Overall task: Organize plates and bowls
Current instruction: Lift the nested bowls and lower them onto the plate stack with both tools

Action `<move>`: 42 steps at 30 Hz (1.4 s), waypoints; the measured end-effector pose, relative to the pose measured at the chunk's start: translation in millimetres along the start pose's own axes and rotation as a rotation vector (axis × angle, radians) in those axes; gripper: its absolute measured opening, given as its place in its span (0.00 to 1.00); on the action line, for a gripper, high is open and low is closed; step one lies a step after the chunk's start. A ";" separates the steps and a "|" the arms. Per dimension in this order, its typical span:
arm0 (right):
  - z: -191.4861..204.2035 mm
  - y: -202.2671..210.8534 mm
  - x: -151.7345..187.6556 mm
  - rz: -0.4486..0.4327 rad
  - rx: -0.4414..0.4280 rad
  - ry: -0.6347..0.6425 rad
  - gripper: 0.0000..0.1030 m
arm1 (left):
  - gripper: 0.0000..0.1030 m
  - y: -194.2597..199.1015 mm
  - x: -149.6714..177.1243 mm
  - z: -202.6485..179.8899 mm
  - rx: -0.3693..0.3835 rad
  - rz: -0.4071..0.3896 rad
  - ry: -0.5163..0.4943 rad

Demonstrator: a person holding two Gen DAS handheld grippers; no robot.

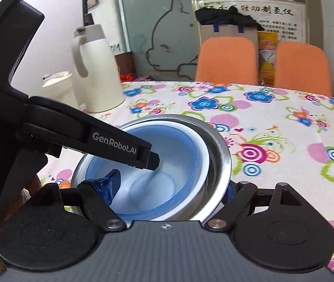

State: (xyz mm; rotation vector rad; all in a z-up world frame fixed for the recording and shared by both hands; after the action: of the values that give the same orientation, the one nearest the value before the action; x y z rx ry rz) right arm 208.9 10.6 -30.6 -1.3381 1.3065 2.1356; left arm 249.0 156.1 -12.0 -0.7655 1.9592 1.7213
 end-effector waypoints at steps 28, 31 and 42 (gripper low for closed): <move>-19.0 4.3 -8.0 -0.034 0.048 -0.062 0.69 | 0.89 2.7 -12.4 15.0 -0.027 -0.086 0.005; -28.6 17.2 -6.6 -0.059 0.054 -0.098 0.69 | 0.89 10.5 -14.2 18.2 -0.011 -0.104 0.052; -61.6 50.1 24.9 -0.055 0.071 -0.251 0.69 | 0.89 30.5 3.9 -36.6 0.079 -0.115 -0.032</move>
State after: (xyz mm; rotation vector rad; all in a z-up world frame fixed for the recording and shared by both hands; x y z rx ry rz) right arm 197.7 -71.8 -33.8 -1.0271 1.2182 2.1178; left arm 227.9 121.9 14.0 -0.8009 1.9109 1.5710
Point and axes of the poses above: each gripper's, at about its wrist camera, not at the fingertips, and y roughly against the way its jaws point, z to its left, x to its underside, the point moved 3 cm from there along -y, roughly the way its jaws point, and after that the axes turned 1 degree about -y, right-handed, at the moved point
